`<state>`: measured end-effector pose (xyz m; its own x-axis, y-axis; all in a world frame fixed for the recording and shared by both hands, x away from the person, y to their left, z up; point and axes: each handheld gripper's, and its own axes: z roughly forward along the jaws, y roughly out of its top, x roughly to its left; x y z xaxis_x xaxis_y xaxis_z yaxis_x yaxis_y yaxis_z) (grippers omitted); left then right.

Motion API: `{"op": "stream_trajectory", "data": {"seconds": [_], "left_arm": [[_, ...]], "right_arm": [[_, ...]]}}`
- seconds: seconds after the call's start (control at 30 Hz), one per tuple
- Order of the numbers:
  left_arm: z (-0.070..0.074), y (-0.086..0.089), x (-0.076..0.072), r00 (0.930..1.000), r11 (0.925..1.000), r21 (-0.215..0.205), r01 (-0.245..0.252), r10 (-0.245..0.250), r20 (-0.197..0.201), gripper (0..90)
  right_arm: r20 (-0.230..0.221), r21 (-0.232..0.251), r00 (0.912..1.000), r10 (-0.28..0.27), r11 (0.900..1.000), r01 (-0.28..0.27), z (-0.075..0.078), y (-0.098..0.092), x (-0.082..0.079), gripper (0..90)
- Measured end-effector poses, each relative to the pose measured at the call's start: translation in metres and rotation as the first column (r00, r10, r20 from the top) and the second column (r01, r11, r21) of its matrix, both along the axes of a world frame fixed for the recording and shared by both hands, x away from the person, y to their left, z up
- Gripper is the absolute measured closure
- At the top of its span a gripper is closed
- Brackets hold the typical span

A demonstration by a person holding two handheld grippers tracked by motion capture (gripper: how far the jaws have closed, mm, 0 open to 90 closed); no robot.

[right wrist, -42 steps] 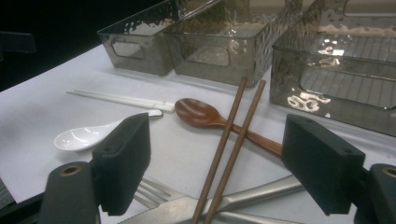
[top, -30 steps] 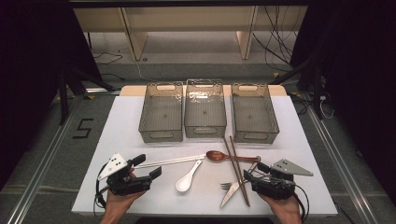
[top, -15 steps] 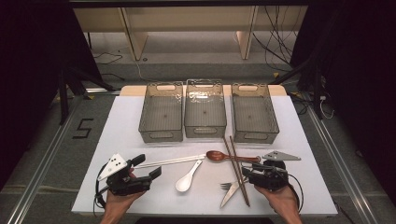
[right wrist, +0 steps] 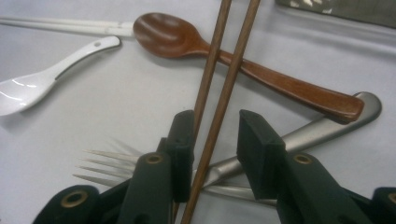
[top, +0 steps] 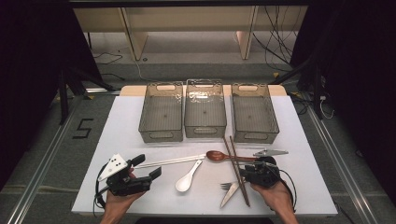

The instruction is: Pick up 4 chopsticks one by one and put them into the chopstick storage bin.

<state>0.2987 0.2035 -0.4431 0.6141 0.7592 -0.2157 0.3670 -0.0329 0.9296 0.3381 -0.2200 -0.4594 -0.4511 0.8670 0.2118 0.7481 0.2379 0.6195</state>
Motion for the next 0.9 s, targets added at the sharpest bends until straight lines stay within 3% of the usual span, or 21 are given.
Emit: {"op": "stream_trajectory", "data": {"seconds": [0.5, 0.9], "left_arm": [[0.0, 0.0, 0.0, 1.0, 1.0, 0.001, 0.0, 0.0, 0.002, 16.8], [0.0, 0.0, -0.001, 1.0, 1.0, -0.002, -0.001, 0.001, 0.0, 16.8]], "right_arm": [[-0.078, -0.033, 0.9969, -0.012, 0.999, 0.01, -0.009, 0.009, 0.01, 75.3], [-0.104, 0.024, 0.9937, -0.044, 0.999, 0.046, -0.012, 0.005, 0.014, 84.2]]}}
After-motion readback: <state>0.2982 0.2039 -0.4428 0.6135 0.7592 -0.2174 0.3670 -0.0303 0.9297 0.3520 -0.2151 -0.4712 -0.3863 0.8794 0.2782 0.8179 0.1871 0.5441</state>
